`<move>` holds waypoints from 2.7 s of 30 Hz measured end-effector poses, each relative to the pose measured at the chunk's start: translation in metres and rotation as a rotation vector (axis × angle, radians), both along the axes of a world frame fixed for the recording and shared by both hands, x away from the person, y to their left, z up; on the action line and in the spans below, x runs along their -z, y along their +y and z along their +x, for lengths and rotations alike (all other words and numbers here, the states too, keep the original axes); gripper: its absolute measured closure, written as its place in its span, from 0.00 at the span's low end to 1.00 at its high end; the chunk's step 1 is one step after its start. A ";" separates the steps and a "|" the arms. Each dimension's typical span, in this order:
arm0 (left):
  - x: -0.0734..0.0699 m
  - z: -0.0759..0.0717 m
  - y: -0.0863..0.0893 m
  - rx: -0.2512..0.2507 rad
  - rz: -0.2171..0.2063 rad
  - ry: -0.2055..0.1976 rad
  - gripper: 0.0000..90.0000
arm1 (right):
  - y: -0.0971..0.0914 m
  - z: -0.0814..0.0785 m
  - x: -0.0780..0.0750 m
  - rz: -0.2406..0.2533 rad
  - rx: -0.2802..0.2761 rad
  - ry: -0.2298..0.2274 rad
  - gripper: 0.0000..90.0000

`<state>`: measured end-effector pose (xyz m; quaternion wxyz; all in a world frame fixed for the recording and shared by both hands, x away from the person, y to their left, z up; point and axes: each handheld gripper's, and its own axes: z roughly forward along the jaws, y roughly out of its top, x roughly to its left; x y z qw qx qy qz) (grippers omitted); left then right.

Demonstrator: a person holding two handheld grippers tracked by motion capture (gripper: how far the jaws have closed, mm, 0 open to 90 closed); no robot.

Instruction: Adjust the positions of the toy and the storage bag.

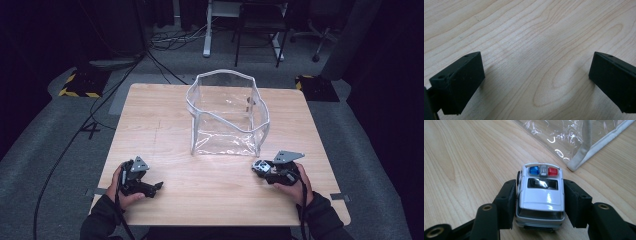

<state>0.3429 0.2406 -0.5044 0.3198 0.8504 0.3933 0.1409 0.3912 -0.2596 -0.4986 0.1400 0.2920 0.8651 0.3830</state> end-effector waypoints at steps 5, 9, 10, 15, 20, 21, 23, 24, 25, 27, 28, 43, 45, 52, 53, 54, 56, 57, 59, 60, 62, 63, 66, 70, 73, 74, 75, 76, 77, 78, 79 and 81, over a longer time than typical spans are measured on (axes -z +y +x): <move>0.000 0.000 0.000 0.000 -0.001 0.000 0.00 | -0.006 -0.003 0.000 0.004 0.000 0.011 0.53; 0.000 0.000 0.000 0.000 0.000 0.000 0.00 | -0.006 -0.005 0.001 0.004 0.010 -0.001 0.52; 0.000 0.000 0.000 0.000 0.000 0.000 0.00 | -0.009 -0.005 0.000 0.000 0.004 0.007 0.53; 0.000 0.000 0.000 0.000 0.000 0.000 0.00 | -0.014 -0.010 0.000 -0.003 0.048 0.018 0.45; 0.000 0.000 0.000 0.000 0.000 0.000 0.00 | -0.018 -0.013 0.000 -0.002 0.033 0.007 0.50; 0.000 0.000 0.000 0.000 0.000 0.000 0.00 | -0.018 -0.013 0.000 -0.002 0.033 0.007 0.50; 0.000 0.000 0.000 0.000 -0.001 0.000 0.00 | -0.020 -0.015 0.000 -0.007 0.024 0.010 0.51; 0.000 0.000 0.000 0.000 -0.001 0.000 0.00 | -0.021 -0.016 0.000 -0.002 0.030 0.010 0.51; 0.000 0.000 0.000 0.000 -0.001 0.000 0.00 | -0.022 -0.018 0.000 -0.002 0.031 0.011 0.52; 0.000 0.000 0.000 0.000 0.000 0.000 0.00 | -0.024 -0.019 0.000 -0.003 0.030 0.010 0.53; 0.000 0.000 0.000 0.000 0.000 0.000 0.00 | -0.024 -0.020 0.000 0.000 0.032 0.010 0.53; 0.000 0.000 0.000 0.001 -0.002 0.001 0.00 | -0.024 -0.018 -0.001 -0.015 0.035 0.000 0.54; 0.000 0.000 0.000 0.001 -0.002 0.001 0.00 | -0.025 -0.019 -0.002 -0.004 0.042 -0.013 0.54; 0.000 0.000 0.000 0.001 -0.002 0.001 0.00 | -0.034 -0.017 -0.006 0.043 0.072 -0.030 0.54; 0.000 0.000 0.000 0.001 -0.001 0.001 0.00 | -0.034 -0.017 -0.006 0.059 0.084 -0.031 0.54; 0.000 0.000 0.000 0.001 -0.001 0.001 0.00 | -0.034 -0.017 -0.006 0.059 0.084 -0.031 0.54; 0.000 0.000 0.000 0.001 -0.002 0.001 0.00 | -0.036 -0.016 -0.009 0.068 0.088 -0.041 0.54; 0.000 0.000 0.000 0.001 -0.002 0.001 0.00 | -0.036 -0.016 -0.009 0.068 0.088 -0.041 0.54; 0.000 0.000 0.000 0.001 -0.002 0.000 0.00 | -0.037 -0.015 -0.010 0.076 0.097 -0.048 0.54; 0.000 0.000 0.000 0.000 -0.002 0.000 0.00 | -0.037 -0.015 -0.011 0.078 0.099 -0.048 0.54; 0.000 0.000 0.000 0.000 -0.002 0.000 0.00 | -0.038 -0.015 -0.013 0.083 0.100 -0.058 0.54; 0.000 0.000 0.000 0.000 -0.002 0.000 0.00 | -0.038 -0.015 -0.015 0.087 0.099 -0.065 0.54; 0.000 0.000 0.000 0.000 -0.002 0.000 0.00 | -0.040 -0.015 -0.020 0.092 0.111 -0.089 0.54; 0.000 0.000 0.000 0.000 -0.002 0.000 0.00 | -0.043 -0.015 -0.025 0.095 0.134 -0.099 0.54; 0.000 0.000 0.000 -0.001 0.002 -0.005 0.01 | -0.044 -0.015 -0.027 0.087 0.148 -0.108 0.54; 0.000 0.000 0.000 -0.003 0.001 -0.005 0.01 | -0.044 -0.015 -0.028 0.088 0.152 -0.111 0.54; 0.000 0.000 0.000 0.004 -0.002 0.003 0.01 | -0.046 -0.015 -0.032 0.097 0.153 -0.117 0.54; 0.000 0.000 0.001 0.007 0.000 0.006 0.01 | -0.047 -0.015 -0.033 0.094 0.151 -0.124 0.54; 0.000 -0.001 0.000 -0.001 -0.003 -0.001 0.01 | -0.046 -0.015 -0.035 0.098 0.155 -0.127 0.54; 0.001 -0.002 0.000 -0.007 -0.011 0.008 0.01 | -0.046 -0.015 -0.035 0.098 0.155 -0.127 0.54; 0.000 -0.002 0.000 -0.008 -0.007 0.011 0.01 | -0.046 -0.015 -0.038 0.103 0.157 -0.135 0.54; 0.000 -0.001 0.001 0.000 0.001 0.000 0.01 | -0.046 -0.015 -0.039 0.108 0.160 -0.142 0.54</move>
